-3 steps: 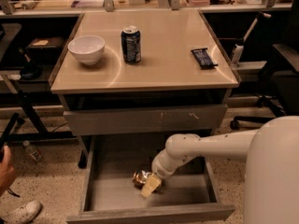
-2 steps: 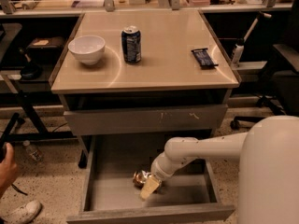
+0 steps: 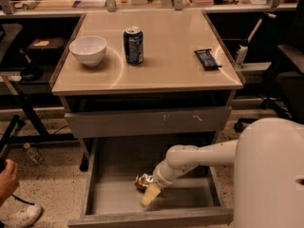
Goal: Pick orange can from middle drawer and place on counter
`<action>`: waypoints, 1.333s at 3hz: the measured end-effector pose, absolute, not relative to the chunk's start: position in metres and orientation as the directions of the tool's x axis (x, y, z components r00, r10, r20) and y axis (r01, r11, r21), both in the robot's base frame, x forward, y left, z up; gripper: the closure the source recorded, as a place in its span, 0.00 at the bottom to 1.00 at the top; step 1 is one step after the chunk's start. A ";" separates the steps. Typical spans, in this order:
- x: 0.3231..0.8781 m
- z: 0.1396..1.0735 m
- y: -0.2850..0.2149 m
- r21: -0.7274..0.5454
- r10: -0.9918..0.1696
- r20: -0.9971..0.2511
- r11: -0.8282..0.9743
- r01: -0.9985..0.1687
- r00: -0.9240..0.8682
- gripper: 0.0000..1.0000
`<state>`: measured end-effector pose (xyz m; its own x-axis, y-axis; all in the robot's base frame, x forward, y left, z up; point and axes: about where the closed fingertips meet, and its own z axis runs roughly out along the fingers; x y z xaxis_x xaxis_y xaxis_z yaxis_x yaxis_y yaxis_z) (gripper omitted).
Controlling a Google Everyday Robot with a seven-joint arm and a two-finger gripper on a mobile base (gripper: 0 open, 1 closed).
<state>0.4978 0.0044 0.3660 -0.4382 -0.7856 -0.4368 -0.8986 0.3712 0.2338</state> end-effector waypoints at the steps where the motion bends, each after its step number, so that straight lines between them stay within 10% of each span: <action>1: 0.498 0.366 0.004 0.234 -0.786 -0.437 0.371 -0.899 -0.438 0.19; 4: 0.494 0.370 0.006 0.239 -0.785 -0.442 0.364 -0.900 -0.435 0.89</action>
Offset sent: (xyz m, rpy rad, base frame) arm 0.0000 0.0000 0.0000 0.0000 0.0000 0.0000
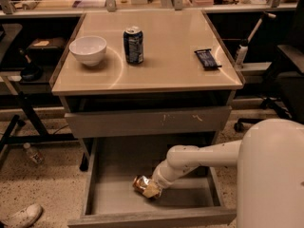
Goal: Pick orange can from middle drawer and place on counter
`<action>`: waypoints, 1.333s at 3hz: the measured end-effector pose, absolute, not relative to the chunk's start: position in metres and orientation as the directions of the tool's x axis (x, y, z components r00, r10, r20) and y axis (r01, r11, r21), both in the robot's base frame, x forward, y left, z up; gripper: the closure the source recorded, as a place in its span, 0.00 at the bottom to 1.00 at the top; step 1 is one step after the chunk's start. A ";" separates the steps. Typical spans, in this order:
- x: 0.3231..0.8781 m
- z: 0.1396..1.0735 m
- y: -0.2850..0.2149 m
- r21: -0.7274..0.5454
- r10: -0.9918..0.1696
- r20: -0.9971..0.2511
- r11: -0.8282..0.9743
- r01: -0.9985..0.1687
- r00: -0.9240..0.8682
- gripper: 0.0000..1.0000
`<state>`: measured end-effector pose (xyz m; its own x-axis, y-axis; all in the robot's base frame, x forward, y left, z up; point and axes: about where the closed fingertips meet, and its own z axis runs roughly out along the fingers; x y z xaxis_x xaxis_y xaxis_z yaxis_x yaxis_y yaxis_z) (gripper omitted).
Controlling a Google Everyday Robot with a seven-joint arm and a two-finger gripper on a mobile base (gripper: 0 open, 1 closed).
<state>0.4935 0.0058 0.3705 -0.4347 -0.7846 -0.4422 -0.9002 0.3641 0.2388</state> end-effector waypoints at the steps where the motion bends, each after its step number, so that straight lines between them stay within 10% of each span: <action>1: 0.483 0.403 0.003 0.234 -0.775 -0.467 0.356 -0.905 -0.425 1.00; 4: 0.469 0.507 -0.018 0.201 -0.735 -0.507 0.406 -0.891 -0.449 1.00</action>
Offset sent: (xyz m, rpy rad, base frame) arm -0.0293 -0.0241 0.1461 0.0653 -0.0781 -0.0608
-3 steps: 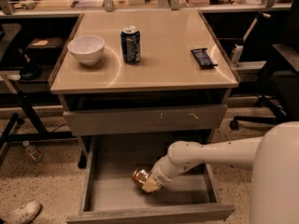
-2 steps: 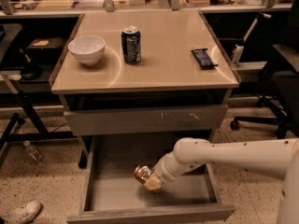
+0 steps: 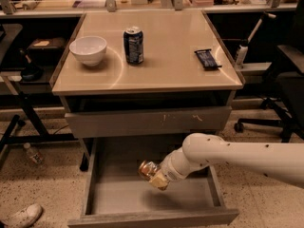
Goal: Pick orange can from middle drawer and place on counter
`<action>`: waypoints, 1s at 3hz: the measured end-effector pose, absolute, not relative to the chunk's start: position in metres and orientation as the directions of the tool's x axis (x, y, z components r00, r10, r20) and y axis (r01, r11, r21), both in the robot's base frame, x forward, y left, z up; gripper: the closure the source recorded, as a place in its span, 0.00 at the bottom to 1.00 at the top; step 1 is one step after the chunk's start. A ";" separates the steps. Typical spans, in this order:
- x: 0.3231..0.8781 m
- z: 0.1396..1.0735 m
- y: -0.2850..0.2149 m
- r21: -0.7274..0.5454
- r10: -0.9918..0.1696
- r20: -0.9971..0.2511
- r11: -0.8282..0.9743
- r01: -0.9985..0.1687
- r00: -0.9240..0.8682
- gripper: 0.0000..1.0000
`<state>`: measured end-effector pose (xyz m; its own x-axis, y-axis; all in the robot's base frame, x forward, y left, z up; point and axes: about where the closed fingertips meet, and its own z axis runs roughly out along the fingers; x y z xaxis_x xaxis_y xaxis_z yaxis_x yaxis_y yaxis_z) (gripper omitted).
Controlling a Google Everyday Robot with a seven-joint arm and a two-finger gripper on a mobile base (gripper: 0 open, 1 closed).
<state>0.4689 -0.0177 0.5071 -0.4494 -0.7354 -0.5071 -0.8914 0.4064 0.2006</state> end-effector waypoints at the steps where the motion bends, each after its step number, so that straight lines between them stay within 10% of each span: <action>1: 0.468 0.541 -0.021 0.153 -0.738 -0.529 0.402 -0.903 -0.418 1.00; 3: 0.469 0.639 -0.036 0.025 -0.741 -0.580 0.399 -0.917 -0.338 1.00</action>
Offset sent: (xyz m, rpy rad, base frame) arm 0.0000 -0.0199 0.1425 0.0318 -0.2010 0.0092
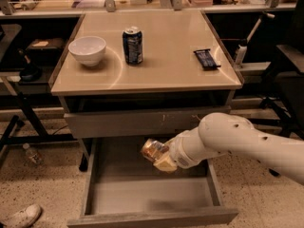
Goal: Pick orange can from middle drawer and place on counter
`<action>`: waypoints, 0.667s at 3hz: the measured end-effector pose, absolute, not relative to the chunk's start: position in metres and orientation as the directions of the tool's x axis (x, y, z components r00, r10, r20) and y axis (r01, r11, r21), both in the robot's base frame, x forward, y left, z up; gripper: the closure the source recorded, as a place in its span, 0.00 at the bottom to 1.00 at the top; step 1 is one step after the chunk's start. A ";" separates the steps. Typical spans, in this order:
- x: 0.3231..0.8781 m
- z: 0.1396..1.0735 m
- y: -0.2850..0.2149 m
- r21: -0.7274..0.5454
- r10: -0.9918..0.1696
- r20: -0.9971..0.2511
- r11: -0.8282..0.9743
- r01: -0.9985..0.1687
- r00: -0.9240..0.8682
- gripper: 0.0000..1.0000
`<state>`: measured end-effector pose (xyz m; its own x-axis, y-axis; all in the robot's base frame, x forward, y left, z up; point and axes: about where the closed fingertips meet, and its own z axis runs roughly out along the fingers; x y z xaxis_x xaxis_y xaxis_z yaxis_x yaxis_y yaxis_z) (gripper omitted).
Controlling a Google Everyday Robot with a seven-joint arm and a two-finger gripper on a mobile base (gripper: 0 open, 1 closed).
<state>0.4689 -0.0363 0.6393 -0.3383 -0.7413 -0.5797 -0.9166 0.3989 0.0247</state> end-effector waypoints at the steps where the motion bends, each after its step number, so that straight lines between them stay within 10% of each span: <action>1: 0.469 0.643 -0.037 0.015 -0.744 -0.579 0.400 -0.917 -0.334 1.00; 2: 0.470 0.647 -0.037 0.007 -0.747 -0.577 0.400 -0.917 -0.330 1.00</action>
Offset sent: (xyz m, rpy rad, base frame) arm 0.0029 -0.0007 0.0177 -0.0192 -0.0312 -0.0044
